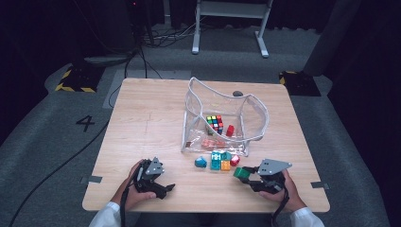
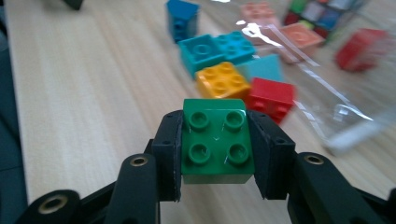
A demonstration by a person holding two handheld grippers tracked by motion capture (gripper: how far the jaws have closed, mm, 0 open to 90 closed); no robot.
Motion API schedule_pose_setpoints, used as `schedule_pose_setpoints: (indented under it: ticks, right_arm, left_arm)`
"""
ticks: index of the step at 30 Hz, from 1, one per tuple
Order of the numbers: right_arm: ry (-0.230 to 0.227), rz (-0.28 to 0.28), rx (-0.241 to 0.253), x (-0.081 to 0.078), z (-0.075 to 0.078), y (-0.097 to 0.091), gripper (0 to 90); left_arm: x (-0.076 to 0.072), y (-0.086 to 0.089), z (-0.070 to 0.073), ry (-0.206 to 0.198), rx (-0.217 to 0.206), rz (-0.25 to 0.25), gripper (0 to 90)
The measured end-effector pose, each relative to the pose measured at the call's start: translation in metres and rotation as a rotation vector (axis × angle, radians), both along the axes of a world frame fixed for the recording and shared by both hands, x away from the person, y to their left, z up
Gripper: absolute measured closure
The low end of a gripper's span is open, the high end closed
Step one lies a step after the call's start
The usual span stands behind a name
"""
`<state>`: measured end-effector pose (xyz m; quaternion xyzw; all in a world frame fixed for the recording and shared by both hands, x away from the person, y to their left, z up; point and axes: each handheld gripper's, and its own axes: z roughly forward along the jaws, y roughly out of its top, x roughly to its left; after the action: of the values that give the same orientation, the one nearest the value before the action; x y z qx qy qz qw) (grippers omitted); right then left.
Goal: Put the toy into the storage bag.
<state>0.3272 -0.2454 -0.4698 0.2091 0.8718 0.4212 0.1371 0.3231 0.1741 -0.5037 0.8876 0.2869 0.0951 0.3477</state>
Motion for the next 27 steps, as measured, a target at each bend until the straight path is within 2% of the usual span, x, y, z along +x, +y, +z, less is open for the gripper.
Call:
schedule_pose_setpoints:
  ticks: [4,6,7,10,11,12,15,21,27]
  right_arm:
    - [-0.007,-0.075,0.040,0.006,0.009,-0.020,59.3]
    - [-0.007,-0.097,0.042,0.007,0.011,-0.025,59.3]
    - [-0.020,-0.136,0.042,0.012,0.016,-0.034,59.3]
    - [-0.029,-0.171,0.050,0.016,0.022,-0.043,59.3]
    - [-0.029,-0.171,0.050,0.016,0.022,-0.043,59.3]
    - [-0.034,-0.189,0.063,0.019,0.030,-0.051,59.3]
    - [-0.053,-0.209,0.063,0.023,0.039,-0.060,59.3]
    - [-0.106,-0.260,0.074,0.034,0.062,-0.076,59.4]
    - [-0.120,-0.288,0.095,0.051,0.089,-0.088,59.4]
  left_arm:
    - [0.000,0.000,0.000,0.000,0.001,0.001,8.1]
    - [0.000,0.000,0.000,0.000,0.000,0.000,8.1]
    - [0.000,0.000,0.000,0.000,0.001,0.000,8.1]
    - [0.000,0.000,0.000,0.000,0.000,0.000,8.1]
    - [0.000,0.000,0.000,0.000,0.000,0.000,8.1]
    - [0.000,0.000,0.000,0.000,0.000,0.000,8.1]
    - [0.000,0.000,0.000,0.000,0.001,0.000,8.1]
    - [0.000,0.000,0.000,0.000,0.001,0.000,8.1]
    - [0.000,0.000,0.000,0.000,0.001,0.001,8.0]
